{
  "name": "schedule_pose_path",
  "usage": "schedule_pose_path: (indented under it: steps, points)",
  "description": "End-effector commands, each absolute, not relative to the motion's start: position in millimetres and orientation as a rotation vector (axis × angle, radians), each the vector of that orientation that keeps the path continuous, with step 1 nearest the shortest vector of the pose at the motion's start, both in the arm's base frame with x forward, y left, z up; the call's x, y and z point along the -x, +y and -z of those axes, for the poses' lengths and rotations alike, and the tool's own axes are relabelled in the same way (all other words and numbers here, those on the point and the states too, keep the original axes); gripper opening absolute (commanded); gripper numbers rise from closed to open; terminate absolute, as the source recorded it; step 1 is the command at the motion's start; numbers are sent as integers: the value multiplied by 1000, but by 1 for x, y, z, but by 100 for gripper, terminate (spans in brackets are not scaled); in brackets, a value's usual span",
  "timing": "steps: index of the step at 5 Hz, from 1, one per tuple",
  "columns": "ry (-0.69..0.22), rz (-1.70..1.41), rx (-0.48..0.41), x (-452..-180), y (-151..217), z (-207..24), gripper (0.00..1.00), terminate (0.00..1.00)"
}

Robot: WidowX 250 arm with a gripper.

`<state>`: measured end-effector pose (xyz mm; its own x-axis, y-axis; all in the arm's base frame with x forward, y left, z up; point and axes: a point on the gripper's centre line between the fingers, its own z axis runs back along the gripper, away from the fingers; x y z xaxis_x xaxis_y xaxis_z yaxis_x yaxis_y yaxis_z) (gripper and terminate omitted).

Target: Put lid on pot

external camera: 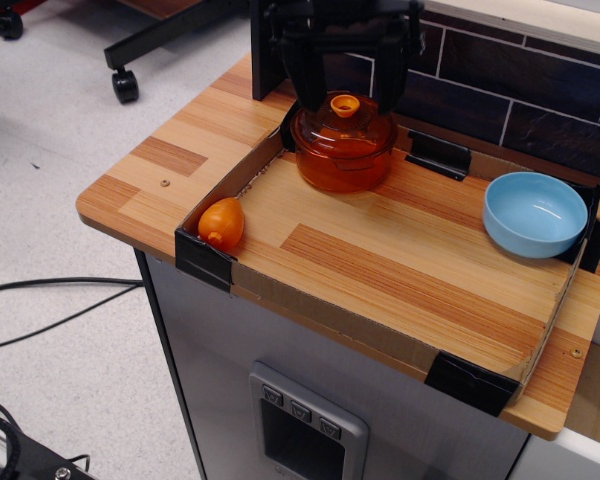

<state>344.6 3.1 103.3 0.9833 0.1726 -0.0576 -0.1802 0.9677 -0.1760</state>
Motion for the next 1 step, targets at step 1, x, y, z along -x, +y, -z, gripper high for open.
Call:
schedule_pose_path:
  steps: [1]
  points:
    - [-28, -156, 180, -347, 7, -127, 100, 100]
